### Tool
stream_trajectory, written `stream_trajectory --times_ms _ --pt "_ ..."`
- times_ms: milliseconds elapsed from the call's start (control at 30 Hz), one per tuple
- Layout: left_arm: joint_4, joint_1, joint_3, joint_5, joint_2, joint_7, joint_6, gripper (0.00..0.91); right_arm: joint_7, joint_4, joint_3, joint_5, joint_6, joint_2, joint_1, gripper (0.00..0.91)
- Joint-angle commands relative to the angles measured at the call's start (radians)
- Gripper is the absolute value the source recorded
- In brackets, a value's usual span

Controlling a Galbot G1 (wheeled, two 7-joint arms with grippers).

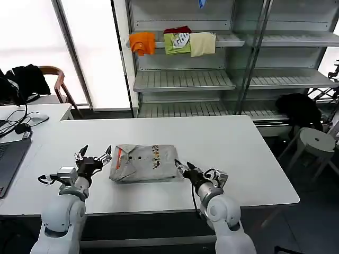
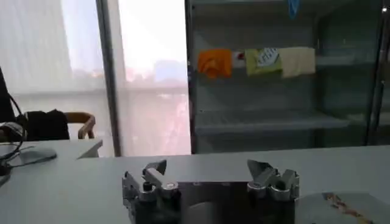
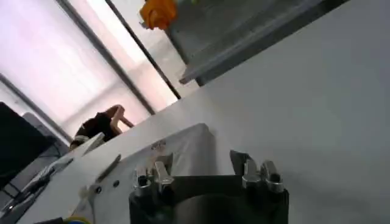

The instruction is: Fold and organize the clothes.

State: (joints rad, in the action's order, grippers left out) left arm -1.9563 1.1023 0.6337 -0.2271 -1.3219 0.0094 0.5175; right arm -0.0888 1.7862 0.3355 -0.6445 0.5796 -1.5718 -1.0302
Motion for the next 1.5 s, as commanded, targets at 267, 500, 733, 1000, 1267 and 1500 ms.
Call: stream_trajectory --times_ms 267,500,733,1000,1267,1500 --pt "-0.005 0.011 -0.003 0.002 -0.008 0.000 -0.003 0.907 0.009 -0.082 -0.049 0.063 0.000 -0.060 0.017 0.000" --pt "-0.009 0.016 -0.002 0.006 -0.011 -0.001 -0.004 0.907 -0.025 -0.022 -0.025 0.039 0.000 -0.046 0.001 0.000" --pt "-0.014 0.027 0.003 0.008 -0.010 -0.002 -0.004 0.907 -0.091 0.060 0.013 -0.051 0.000 0.055 -0.021 0.000" --pt "-0.022 0.033 0.001 0.008 -0.013 -0.003 -0.004 0.907 -0.095 0.130 0.087 -0.086 0.001 0.186 -0.077 0.000" --pt "-0.024 0.037 -0.004 0.000 -0.022 0.005 -0.004 0.907 0.036 0.155 0.079 0.264 -0.017 0.148 -0.125 0.907" --pt "-0.019 0.061 0.015 -0.032 -0.005 0.058 -0.094 0.907 0.080 0.273 0.066 0.764 -0.115 0.143 -0.190 0.907"
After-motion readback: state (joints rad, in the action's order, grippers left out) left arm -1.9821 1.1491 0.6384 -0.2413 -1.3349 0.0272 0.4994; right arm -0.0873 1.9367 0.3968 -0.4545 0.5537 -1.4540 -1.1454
